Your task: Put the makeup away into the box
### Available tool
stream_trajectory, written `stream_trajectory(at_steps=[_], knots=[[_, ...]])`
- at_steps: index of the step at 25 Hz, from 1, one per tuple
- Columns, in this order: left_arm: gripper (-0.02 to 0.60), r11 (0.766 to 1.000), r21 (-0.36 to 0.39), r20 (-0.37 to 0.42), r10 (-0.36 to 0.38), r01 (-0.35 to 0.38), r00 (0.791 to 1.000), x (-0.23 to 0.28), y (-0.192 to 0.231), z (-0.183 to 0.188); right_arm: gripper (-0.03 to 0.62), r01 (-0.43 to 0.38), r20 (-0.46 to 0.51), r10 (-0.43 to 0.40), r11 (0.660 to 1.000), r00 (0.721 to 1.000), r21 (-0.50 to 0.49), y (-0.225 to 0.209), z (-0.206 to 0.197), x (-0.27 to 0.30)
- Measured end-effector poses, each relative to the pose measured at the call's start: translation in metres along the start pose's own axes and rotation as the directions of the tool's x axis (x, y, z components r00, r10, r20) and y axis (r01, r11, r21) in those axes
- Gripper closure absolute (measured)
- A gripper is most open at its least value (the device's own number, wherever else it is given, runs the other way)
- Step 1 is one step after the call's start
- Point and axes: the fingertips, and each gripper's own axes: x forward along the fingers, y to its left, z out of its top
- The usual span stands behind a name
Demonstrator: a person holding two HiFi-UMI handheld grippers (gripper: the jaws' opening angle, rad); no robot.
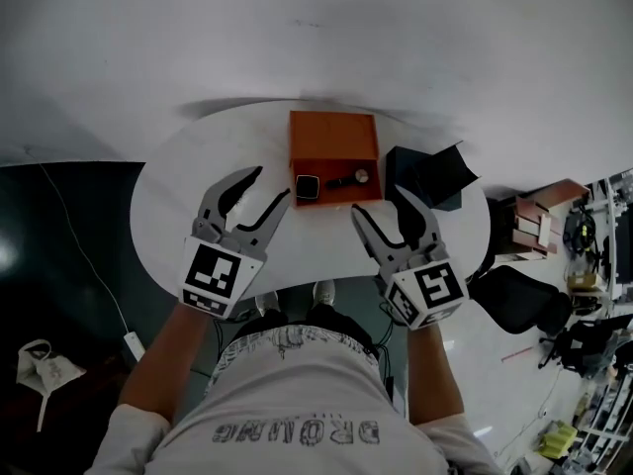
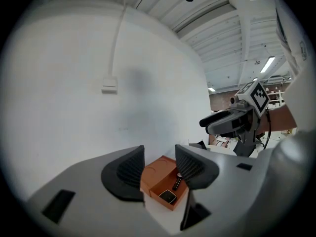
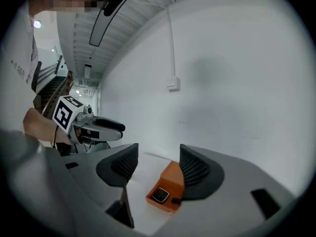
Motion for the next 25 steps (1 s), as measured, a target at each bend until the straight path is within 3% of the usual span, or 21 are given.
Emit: stream_trajectory(at_steps=[4,13,25], knots=[[0.371,0.998,-0.027,0.006,0.063,-0.063,0.998,0.000,0.001,0.001,0.333,-0.055,0.022,0.056,0.998,0.998,-0.021,-0.004,0.008,0.005],[0.462,0.983,-0.029,0.031,0.181,-0.180,0.983,0.008,-0.009,0.015,0.401,-0.137,0.071,0.139,0.990,0.988,-0.037,-0.028,0.020,0.005],[0.535,0.974,-0.034,0.042,0.226,-0.224,0.973,0.030,-0.024,0.023,0.507,-0.164,0.103,0.164,0.986,0.981,-0.004,-0.053,0.014,-0.006]])
